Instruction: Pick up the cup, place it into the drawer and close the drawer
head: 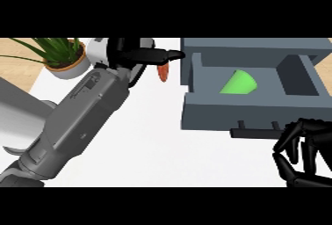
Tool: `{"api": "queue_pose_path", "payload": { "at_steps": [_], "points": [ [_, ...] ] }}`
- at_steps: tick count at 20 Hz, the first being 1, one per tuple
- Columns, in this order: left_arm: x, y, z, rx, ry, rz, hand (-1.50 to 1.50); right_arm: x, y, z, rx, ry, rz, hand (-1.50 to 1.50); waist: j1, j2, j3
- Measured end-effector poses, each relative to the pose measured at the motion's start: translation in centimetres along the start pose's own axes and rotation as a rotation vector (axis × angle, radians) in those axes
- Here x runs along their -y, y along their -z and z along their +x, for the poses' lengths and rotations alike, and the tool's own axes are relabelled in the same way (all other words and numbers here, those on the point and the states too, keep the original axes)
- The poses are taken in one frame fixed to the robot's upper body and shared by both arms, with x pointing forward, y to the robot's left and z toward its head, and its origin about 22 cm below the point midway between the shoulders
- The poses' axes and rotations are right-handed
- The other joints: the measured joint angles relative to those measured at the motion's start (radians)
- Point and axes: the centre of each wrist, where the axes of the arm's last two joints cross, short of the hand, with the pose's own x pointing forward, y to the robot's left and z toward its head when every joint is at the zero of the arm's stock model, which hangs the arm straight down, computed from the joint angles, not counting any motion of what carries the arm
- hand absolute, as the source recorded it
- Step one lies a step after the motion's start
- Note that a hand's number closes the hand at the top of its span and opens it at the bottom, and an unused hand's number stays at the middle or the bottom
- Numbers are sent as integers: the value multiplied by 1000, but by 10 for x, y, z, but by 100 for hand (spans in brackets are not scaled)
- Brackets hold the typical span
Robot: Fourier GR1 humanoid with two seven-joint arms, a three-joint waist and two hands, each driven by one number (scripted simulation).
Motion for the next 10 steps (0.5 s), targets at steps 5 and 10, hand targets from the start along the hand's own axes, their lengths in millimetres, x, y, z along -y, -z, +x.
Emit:
{"api": "queue_pose_path", "payload": {
  "at_steps": [5, 10],
  "points": [
    [-47, -29, 10, -14, -6, 38, -150, -1, 3, -7, -61, -70, 18, 150, 1, 2, 0],
    [-84, -71, 17, -35, -26, 57, -150, -6, 14, -26, -103, -157, 27, 150, 6, 5, 1]
  ]
}}
